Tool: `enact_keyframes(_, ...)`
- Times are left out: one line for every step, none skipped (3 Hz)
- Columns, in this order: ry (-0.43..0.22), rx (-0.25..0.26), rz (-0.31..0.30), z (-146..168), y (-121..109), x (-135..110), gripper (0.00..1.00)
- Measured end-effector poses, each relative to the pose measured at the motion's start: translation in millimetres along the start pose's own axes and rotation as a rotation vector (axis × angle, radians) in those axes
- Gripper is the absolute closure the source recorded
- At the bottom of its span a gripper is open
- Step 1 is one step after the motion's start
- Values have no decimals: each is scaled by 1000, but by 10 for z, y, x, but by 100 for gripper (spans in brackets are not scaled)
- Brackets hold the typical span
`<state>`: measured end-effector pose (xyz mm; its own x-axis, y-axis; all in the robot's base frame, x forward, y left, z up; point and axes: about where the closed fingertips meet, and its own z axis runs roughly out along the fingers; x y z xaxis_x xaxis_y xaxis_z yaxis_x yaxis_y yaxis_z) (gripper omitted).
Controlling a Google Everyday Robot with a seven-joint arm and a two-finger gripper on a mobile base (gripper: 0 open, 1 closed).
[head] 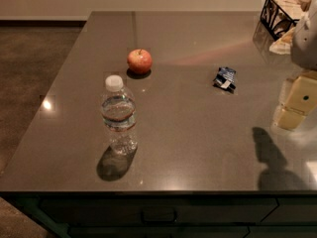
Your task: Knock water bottle over
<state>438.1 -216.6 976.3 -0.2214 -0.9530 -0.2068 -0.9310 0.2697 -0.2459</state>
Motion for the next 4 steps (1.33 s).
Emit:
enact_keyframes(0,0,0,0,0,0,0)
enact_keyframes(-37,-32,24,17,4,-73,0)
enact_keyframes(-133,-70,31,109,187,-323,0)
enact_keyframes(-215,-62,12,257,436,-700,0)
